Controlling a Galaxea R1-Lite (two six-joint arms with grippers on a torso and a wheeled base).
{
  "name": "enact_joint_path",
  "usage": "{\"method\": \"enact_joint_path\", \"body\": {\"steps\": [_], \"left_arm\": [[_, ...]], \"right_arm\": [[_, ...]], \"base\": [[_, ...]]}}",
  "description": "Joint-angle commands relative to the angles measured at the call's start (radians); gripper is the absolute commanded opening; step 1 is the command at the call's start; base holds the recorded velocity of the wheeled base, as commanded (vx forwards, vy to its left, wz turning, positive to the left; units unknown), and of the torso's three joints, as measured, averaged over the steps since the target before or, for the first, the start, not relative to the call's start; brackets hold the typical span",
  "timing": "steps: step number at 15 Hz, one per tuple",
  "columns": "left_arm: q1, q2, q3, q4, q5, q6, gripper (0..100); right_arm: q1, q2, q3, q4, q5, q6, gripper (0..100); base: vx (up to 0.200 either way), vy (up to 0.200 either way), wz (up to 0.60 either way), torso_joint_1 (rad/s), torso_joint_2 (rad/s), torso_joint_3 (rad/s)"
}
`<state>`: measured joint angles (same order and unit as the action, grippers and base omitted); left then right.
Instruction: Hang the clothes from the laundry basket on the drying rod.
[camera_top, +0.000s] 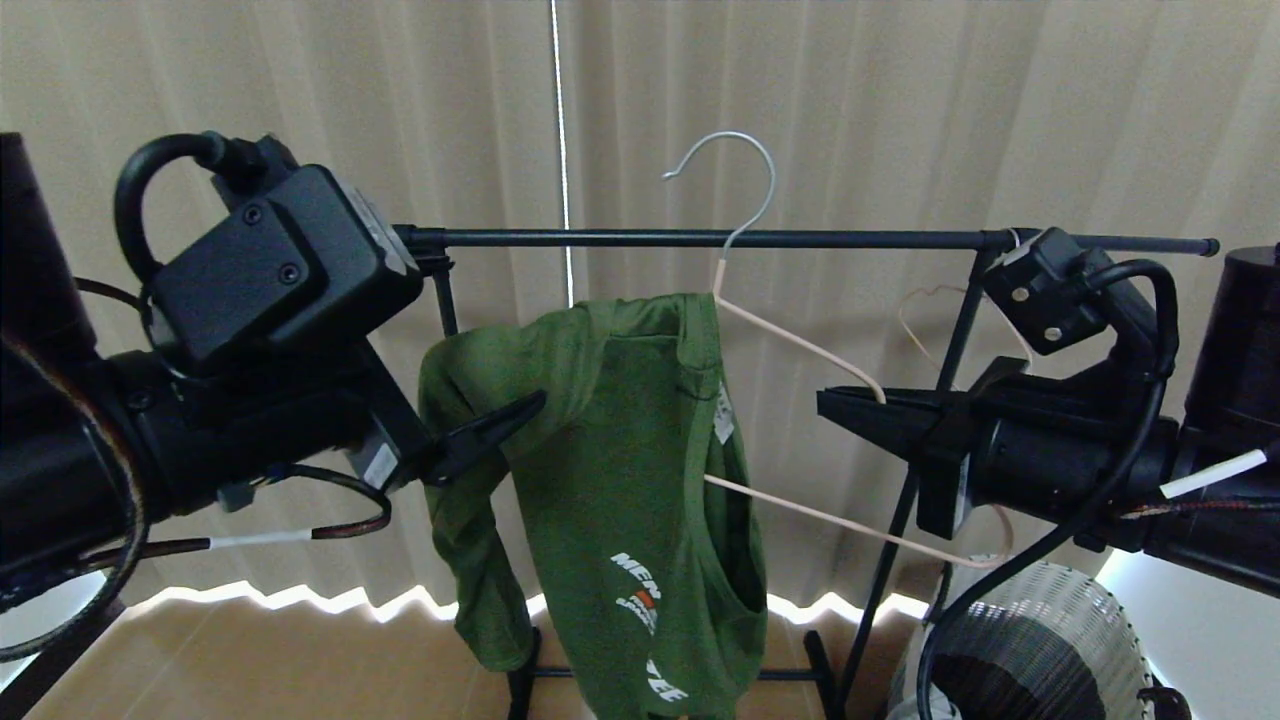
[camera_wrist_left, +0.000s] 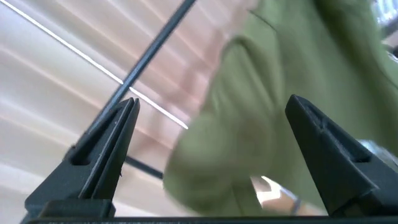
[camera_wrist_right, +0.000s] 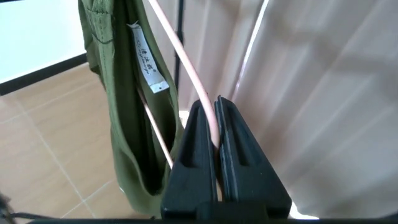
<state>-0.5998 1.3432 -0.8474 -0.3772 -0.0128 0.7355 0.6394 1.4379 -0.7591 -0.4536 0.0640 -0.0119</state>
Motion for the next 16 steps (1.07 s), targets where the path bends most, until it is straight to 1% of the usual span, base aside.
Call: {"method": "enact_joint_path", "body": {"steps": [1,4,8,9,16], "left_arm": [[0.003,0.100,-0.024,-0.051,0.002,0.004,100],[0.008,0.162,-0.022,-0.161,0.008,0.001,100],[0.009,0.162,-0.010,-0.166,0.010,0.002,100],[0.009,0.162,-0.009,-0.166,0.010,0.007,0],[0.009,0.162,0.014,-0.167,0.011,0.016,0]], "right_arm": [[0.029,-0.014,0.003,0.000,0.002,0.000,0],[0.062,-0.040,0.018,0.000,0.005,0.000,0],[0.083,-0.080,0.044,0.000,0.022,0.000,0],[0.086,-0.083,0.046,0.000,0.026,0.000,0],[0.097,-0.083,0.047,-0.002,0.028,0.003,0]], "base": [[0.000,0.000,0.00,0.000,0.00,0.000],[0.000,0.000,0.00,0.000,0.00,0.000],[0.000,0.000,0.00,0.000,0.00,0.000],[0.000,0.000,0.00,0.000,0.00,0.000],[0.000,0.000,0.00,0.000,0.00,0.000]]}}
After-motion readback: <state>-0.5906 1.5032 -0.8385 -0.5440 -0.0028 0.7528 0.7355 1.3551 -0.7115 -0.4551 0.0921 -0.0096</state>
